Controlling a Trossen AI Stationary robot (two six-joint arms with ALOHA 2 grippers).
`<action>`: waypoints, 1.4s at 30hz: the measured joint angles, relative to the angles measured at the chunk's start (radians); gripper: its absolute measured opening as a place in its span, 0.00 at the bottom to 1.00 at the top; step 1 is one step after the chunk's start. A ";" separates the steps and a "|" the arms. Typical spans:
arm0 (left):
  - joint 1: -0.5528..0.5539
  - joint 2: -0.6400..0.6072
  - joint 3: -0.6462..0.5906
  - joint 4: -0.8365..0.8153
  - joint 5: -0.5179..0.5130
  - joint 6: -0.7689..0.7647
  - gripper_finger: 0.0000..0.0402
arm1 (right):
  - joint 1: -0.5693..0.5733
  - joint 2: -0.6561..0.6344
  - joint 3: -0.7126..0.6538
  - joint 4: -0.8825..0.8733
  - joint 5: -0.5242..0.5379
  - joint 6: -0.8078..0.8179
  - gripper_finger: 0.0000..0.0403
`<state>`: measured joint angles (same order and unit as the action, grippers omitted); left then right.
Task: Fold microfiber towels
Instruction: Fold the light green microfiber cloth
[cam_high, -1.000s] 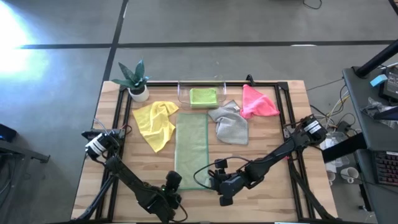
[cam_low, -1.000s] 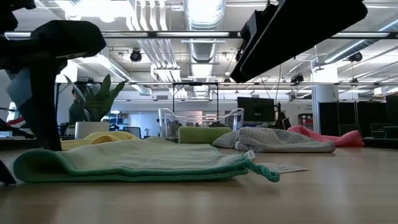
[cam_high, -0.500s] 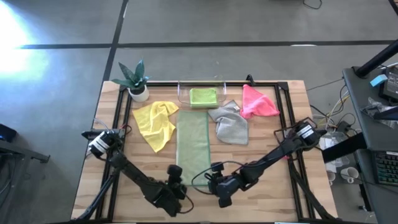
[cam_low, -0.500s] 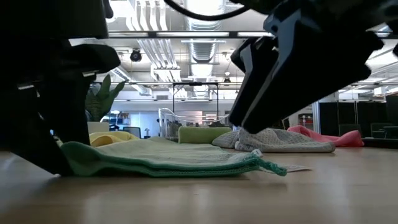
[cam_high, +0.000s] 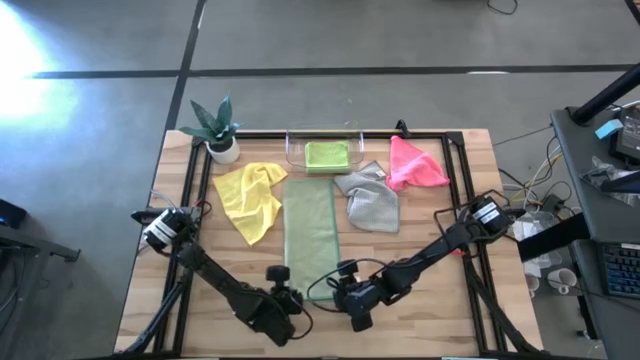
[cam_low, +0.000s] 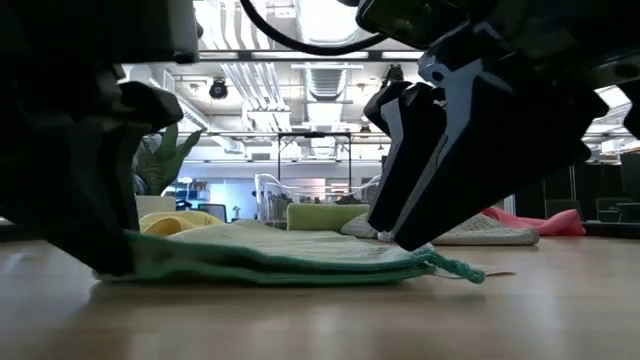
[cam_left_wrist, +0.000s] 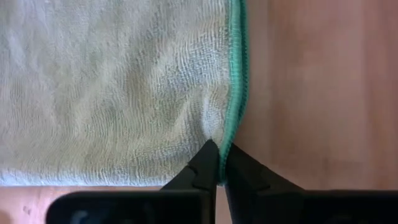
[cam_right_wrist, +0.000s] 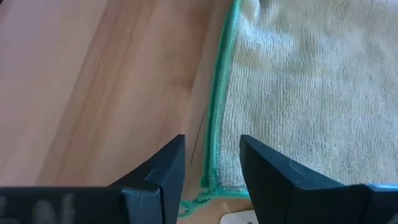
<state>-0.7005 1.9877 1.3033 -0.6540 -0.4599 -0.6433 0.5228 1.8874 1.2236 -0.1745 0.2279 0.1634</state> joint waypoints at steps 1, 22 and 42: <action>0.001 -0.004 0.005 0.002 0.000 -0.006 0.01 | 0.000 0.000 0.000 0.000 0.000 -0.005 0.36; 0.036 -0.031 0.061 0.001 -0.014 -0.058 0.00 | -0.019 -0.001 -0.068 0.006 -0.052 0.041 0.36; 0.058 -0.068 0.063 0.009 0.022 -0.057 0.00 | -0.051 -0.003 -0.072 -0.015 -0.059 0.162 0.03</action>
<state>-0.6426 1.9198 1.3659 -0.6449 -0.4383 -0.7005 0.4720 1.8843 1.1517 -0.1898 0.1693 0.3251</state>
